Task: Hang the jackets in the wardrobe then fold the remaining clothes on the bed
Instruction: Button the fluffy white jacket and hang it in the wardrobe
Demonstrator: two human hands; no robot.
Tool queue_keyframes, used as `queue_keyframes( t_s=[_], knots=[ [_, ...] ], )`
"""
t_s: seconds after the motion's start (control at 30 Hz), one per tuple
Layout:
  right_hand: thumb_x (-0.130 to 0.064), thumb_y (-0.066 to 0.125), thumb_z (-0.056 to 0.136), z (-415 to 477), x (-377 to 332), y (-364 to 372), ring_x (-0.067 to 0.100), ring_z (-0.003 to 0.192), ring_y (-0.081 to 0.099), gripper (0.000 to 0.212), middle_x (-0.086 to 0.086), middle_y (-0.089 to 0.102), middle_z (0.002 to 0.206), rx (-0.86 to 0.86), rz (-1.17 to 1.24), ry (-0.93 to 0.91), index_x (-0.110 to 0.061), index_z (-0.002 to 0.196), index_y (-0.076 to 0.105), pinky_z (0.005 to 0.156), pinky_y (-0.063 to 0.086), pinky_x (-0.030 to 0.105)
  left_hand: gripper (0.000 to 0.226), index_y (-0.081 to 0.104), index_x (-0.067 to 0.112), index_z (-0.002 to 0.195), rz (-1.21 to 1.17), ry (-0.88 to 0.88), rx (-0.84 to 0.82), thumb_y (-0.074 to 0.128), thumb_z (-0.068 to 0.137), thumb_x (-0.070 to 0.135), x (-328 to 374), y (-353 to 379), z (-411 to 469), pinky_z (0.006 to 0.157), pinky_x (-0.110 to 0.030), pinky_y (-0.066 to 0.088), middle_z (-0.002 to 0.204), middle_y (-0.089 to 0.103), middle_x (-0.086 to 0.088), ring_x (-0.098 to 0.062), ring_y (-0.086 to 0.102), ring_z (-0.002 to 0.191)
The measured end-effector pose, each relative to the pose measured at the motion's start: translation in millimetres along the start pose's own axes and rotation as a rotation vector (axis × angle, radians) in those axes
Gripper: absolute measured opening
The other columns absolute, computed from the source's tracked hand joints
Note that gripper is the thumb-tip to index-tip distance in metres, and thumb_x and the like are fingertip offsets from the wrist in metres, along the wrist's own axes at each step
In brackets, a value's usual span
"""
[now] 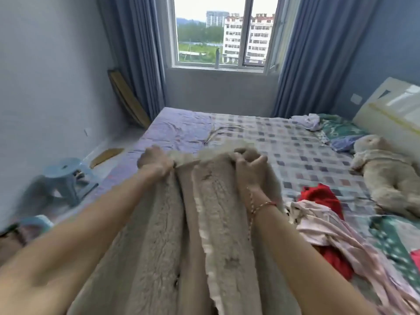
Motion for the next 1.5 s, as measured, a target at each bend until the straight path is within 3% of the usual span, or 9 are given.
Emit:
queue_keyframes(
  t_s=[0.1,0.27,0.6,0.8,1.0,1.13,1.23,1.37,1.5],
  knots=[
    [-0.019,0.060,0.089,-11.3,106.2,41.4,0.026,0.125,0.048,0.078,0.014,0.051,0.133,-0.484,-0.116,0.161,-0.011,0.149,0.010,0.105,0.037,0.034,0.047,0.037,0.000,0.132,0.072,-0.035,-0.278,0.052,0.090,0.017,-27.9,83.2,-49.8,0.095,-0.035,0.038,0.131,0.043,-0.024,-0.037,0.045,0.119],
    [-0.014,0.050,0.092,-35.4,258.8,38.3,0.023,0.116,0.054,0.037,0.012,0.058,0.127,-0.857,-0.695,0.203,-0.007,0.129,0.051,0.094,0.041,0.026,0.038,0.054,0.007,0.122,0.204,0.064,-0.625,0.048,0.085,0.010,-120.3,199.8,-108.8,0.090,-0.028,0.037,0.124,0.055,-0.015,-0.027,0.051,0.114],
    [-0.005,0.041,0.094,-11.9,331.2,94.4,0.023,0.117,0.049,0.036,0.012,0.052,0.127,-0.734,-0.661,0.173,-0.009,0.128,0.051,0.094,0.032,0.021,0.039,0.058,0.006,0.118,-0.040,-0.031,-0.843,0.037,0.086,-0.002,-148.0,324.7,-127.4,0.095,-0.025,0.038,0.122,0.058,-0.011,-0.022,0.053,0.115],
    [-0.042,0.047,0.094,17.0,369.3,113.7,0.028,0.118,0.051,0.055,0.012,0.043,0.130,-0.622,-1.046,0.311,-0.006,0.132,0.029,0.090,0.042,0.035,0.049,0.032,0.013,0.135,0.240,-0.251,-0.884,0.033,0.095,0.041,-161.4,377.4,-118.9,0.100,-0.034,0.036,0.130,0.042,-0.014,-0.032,0.042,0.124],
    [-0.025,0.095,0.025,27.2,400.3,127.2,0.023,0.035,0.057,0.057,0.014,0.056,0.051,-0.720,-1.341,0.116,0.001,0.062,0.059,0.032,0.040,0.020,0.087,0.041,0.010,0.085,0.187,-0.115,-0.685,0.086,0.023,0.051,-166.0,407.3,-119.8,0.029,-0.030,0.039,0.059,0.054,-0.015,-0.031,0.054,0.039],
    [-0.011,0.053,0.088,31.7,401.6,125.8,0.030,0.094,0.067,0.017,0.017,0.068,0.102,-0.891,-1.490,0.081,-0.003,0.096,0.066,0.071,0.051,0.031,0.080,0.042,0.006,0.078,0.217,-0.039,-0.649,0.088,0.029,0.049,-167.3,409.9,-111.6,0.026,-0.025,0.035,0.054,0.051,-0.014,-0.027,0.049,0.032],
    [-0.023,0.043,0.092,34.7,398.5,109.1,0.034,0.104,0.059,0.023,0.017,0.063,0.109,-0.897,-1.304,0.120,-0.015,0.072,0.047,0.078,0.044,0.036,0.054,0.046,0.007,0.081,0.319,0.012,-0.678,0.067,0.061,0.051,-162.2,393.5,-102.8,0.027,-0.027,0.037,0.056,0.057,-0.012,-0.026,0.055,0.035],
    [-0.028,0.057,0.085,47.3,381.5,70.3,0.011,0.052,0.043,0.038,0.000,0.046,0.058,-0.975,-0.945,0.373,-0.017,0.056,0.036,0.048,0.028,0.026,0.022,0.046,0.007,0.108,0.255,-0.237,-0.685,0.050,0.091,0.021,-162.2,375.4,-92.7,0.079,-0.038,0.047,0.110,0.062,-0.014,-0.033,0.059,0.105],
    [-0.012,0.058,0.085,34.2,350.9,22.9,0.004,0.037,0.031,0.039,-0.005,0.041,0.042,-1.034,-0.595,0.613,-0.017,0.049,0.043,0.042,0.023,0.021,0.008,0.039,0.008,0.090,-0.114,-0.440,-0.637,0.045,0.089,0.004,-167.9,354.0,-102.7,0.076,-0.038,0.039,0.102,0.059,-0.018,-0.037,0.055,0.100]
  ],
)
Point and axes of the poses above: each hand's wrist, its own z-axis towards the middle knuckle, its own y-axis out of the palm, x = y × z, the point moved 3 cm from there along z, towards the middle knuckle
